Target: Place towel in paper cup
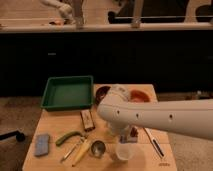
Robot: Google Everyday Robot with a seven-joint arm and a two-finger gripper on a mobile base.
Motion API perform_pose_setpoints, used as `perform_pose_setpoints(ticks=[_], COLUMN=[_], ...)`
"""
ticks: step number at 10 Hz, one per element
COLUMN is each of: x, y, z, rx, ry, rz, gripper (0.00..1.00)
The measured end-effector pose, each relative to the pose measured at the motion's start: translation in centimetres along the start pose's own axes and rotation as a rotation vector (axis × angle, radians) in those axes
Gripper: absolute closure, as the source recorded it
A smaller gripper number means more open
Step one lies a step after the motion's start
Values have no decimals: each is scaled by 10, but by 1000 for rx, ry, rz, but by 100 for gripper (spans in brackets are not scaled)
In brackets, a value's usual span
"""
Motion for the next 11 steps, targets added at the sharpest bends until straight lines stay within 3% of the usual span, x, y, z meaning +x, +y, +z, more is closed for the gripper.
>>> perform_pose_setpoints(ticks=[3, 11], x=[-9, -48], y=[10, 3], z=[4, 9], rx=[-3, -22], ry=[-16, -42], rz=[14, -31], gripper=[100, 100])
